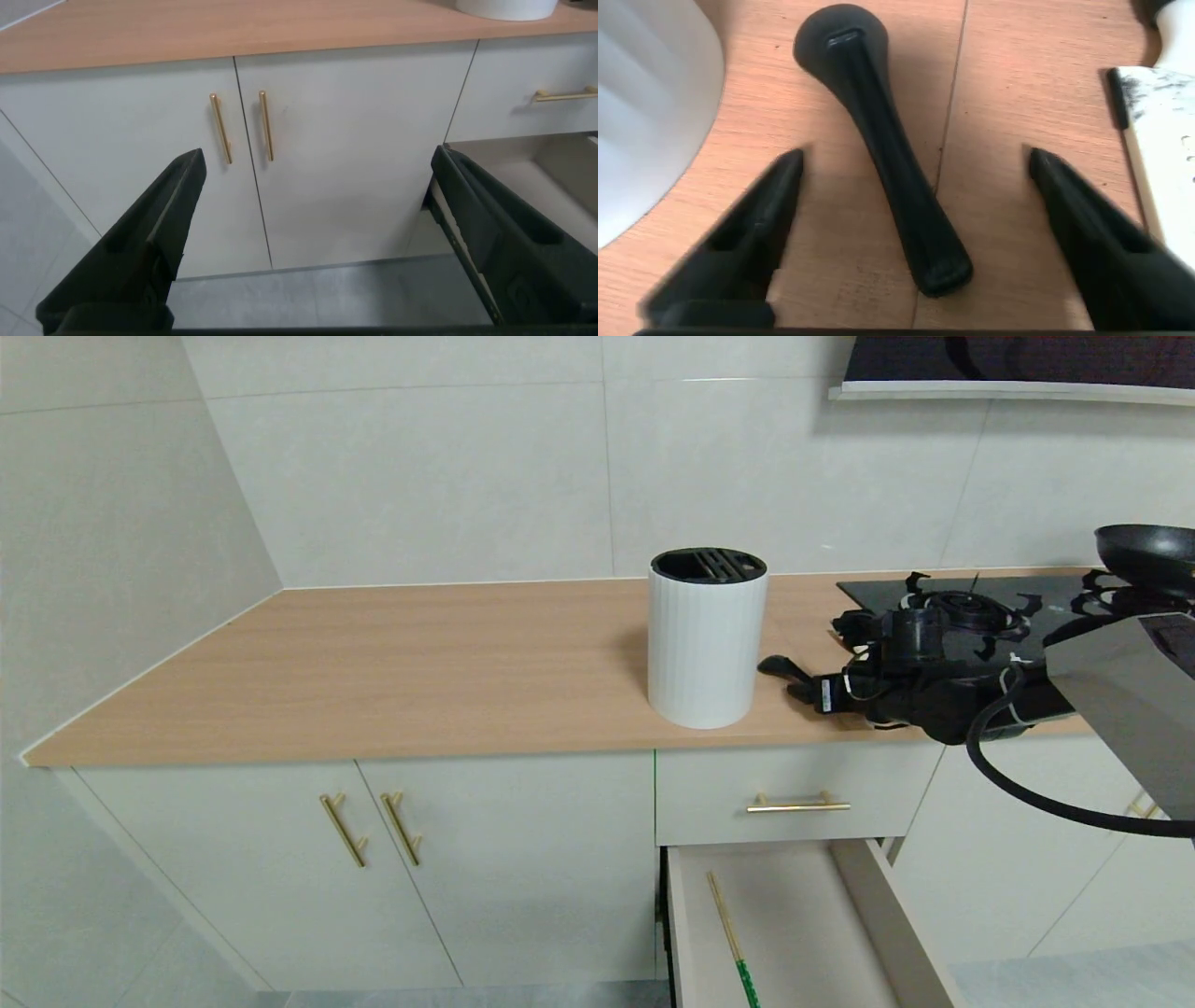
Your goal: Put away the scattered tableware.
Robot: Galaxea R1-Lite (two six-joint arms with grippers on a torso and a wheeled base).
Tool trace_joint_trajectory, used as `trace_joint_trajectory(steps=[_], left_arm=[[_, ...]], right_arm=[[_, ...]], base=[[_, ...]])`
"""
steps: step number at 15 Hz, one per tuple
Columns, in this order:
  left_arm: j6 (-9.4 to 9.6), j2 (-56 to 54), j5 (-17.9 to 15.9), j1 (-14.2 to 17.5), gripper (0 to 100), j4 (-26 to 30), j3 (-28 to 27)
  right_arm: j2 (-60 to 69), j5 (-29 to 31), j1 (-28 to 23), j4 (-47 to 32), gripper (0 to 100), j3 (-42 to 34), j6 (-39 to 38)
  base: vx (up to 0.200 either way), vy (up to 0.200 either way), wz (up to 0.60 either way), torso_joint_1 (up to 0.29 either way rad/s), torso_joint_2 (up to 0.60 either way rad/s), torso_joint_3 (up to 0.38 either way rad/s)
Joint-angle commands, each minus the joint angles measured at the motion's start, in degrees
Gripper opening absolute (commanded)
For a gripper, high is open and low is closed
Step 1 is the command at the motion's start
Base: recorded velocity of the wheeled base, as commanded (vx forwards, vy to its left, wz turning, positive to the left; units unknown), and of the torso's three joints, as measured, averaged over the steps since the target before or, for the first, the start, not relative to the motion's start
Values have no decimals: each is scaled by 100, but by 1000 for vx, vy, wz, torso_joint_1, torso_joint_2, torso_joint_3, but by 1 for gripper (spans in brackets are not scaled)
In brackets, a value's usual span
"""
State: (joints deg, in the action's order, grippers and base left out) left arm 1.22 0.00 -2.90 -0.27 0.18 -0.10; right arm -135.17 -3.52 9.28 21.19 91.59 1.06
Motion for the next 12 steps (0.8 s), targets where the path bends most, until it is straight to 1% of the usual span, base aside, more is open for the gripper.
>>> trace_joint_trajectory(steps=[1, 9, 12], left_arm=[[1, 0, 0, 0, 100, -1, 1], [1, 0, 0, 0, 100, -1, 1], [1, 0, 0, 0, 100, -1, 1]], right_arm=[[8, -8, 4, -18, 0, -9, -1], [140, -8, 13, -62, 0, -80, -9], [492, 141, 48, -176, 0, -335, -88]], base=[[0, 0, 0, 0, 0, 0], [0, 0, 0, 0, 0, 0], [0, 0, 0, 0, 0, 0]])
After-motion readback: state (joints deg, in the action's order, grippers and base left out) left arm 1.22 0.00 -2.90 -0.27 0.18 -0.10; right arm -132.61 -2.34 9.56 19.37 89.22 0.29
